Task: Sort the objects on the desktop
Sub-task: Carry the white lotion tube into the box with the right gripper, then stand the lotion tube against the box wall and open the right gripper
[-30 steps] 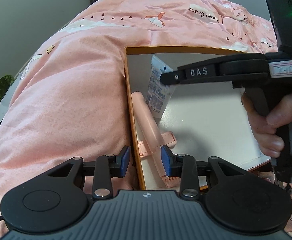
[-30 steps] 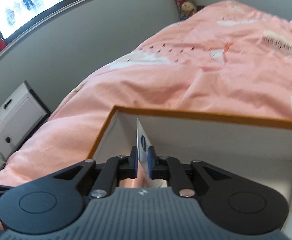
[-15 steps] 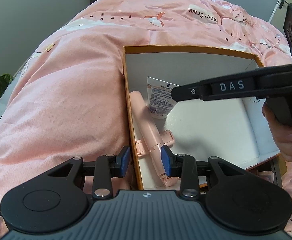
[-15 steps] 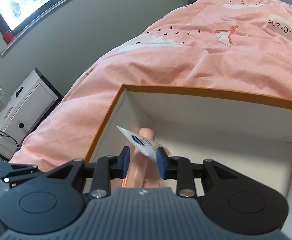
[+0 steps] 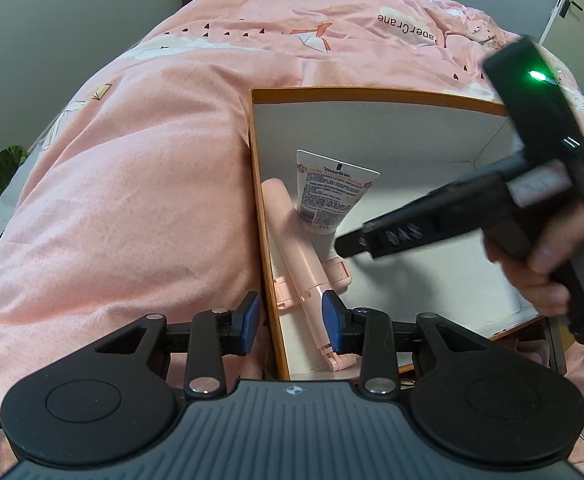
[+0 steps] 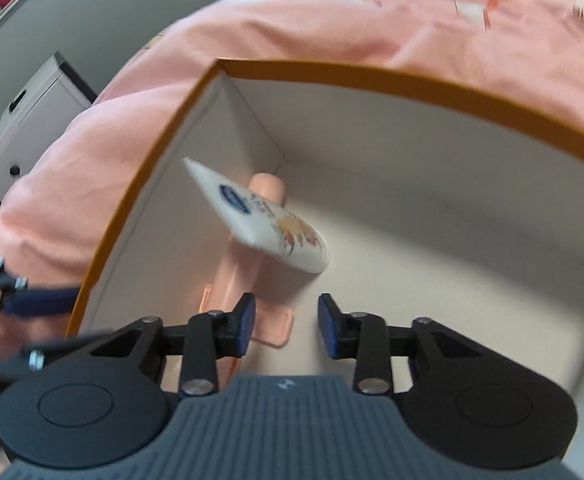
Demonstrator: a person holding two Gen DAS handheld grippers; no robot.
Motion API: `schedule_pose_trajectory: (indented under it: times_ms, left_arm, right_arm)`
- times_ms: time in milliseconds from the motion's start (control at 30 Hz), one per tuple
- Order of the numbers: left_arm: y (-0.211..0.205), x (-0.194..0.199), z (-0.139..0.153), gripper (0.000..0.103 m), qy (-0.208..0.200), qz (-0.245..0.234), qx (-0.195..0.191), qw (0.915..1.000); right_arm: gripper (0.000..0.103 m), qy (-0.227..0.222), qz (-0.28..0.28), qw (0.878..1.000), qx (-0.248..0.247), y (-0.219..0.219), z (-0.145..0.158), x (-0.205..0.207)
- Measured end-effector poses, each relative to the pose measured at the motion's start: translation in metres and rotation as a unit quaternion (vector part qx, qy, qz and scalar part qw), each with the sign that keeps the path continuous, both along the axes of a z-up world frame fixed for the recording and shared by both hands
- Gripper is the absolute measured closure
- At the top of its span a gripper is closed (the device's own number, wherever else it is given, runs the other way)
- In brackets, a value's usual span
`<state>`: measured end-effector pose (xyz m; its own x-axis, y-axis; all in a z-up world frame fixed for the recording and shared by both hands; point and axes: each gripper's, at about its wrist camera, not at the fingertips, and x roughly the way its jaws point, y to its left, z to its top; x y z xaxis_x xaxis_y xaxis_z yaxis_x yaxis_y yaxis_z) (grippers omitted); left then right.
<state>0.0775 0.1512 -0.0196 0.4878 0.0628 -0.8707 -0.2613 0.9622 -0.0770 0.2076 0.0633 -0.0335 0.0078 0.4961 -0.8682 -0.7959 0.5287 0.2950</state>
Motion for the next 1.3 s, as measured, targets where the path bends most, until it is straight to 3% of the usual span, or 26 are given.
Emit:
schedule_pose_trajectory:
  times_ms: [67,167,267,667,833,1133,1300]
  left_arm:
    - [0.001,0.000,0.000,0.064,0.000,0.001,0.000,1.0000]
    - [0.003,0.000,0.001,0.064,-0.001,0.003,-0.001,1.0000]
    - [0.004,0.000,0.000,0.064,-0.001,0.004,-0.002,1.0000]
    - [0.007,0.001,-0.005,0.064,0.005,0.011,-0.005,0.9999]
    - [0.007,0.000,-0.005,0.064,0.003,0.008,-0.007,0.9999]
    - [0.010,-0.004,-0.005,0.066,-0.001,0.011,-0.010,0.9999]
    - [0.011,-0.005,-0.003,0.066,-0.002,0.015,-0.009,0.9998]
  right_arm:
    - [0.081,0.014,-0.014,1.000,-0.004,0.006,-0.006,0.007]
    - [0.085,-0.006,-0.024,1.000,-0.006,0.016,-0.010,0.013]
    - [0.085,-0.030,-0.028,0.999,-0.006,0.024,-0.012,0.018]
    - [0.085,-0.017,-0.065,0.997,0.045,0.043,-0.013,0.040]
    - [0.084,-0.010,-0.056,0.998,0.037,0.035,-0.014,0.039]
    - [0.083,0.047,-0.019,0.998,0.027,-0.003,0.000,0.013]
    - [0.079,0.046,0.018,0.999,0.016,0.007,0.008,-0.015]
